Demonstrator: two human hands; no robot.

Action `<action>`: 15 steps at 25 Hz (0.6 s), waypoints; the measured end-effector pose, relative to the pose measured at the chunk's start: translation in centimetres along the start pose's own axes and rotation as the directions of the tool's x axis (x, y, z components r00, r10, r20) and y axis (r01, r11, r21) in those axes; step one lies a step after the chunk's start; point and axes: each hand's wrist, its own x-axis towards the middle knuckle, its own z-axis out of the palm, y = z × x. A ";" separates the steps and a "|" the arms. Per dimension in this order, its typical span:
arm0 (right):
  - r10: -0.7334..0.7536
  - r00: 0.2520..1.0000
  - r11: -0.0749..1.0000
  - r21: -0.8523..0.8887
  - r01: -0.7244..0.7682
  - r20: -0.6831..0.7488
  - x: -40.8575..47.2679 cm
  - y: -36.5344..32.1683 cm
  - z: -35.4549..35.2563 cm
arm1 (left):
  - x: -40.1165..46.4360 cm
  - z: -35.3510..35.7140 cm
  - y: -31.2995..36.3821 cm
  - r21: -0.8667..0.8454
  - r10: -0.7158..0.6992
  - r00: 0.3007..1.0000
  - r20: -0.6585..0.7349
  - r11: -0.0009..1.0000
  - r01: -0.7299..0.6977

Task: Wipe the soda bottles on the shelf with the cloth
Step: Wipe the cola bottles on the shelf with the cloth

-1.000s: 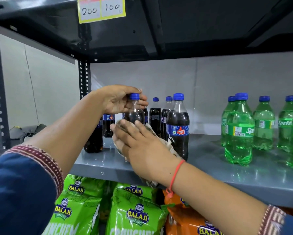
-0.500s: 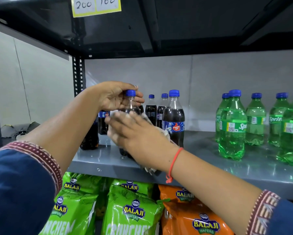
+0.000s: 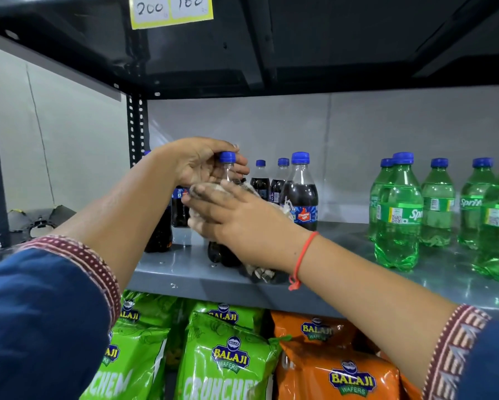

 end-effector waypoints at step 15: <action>0.216 0.964 0.970 0.145 -0.194 -0.153 -1.3 -0.6 1.2 | 0.2 -0.3 0.0 0.002 0.005 1.000 0.001 1.000 -0.005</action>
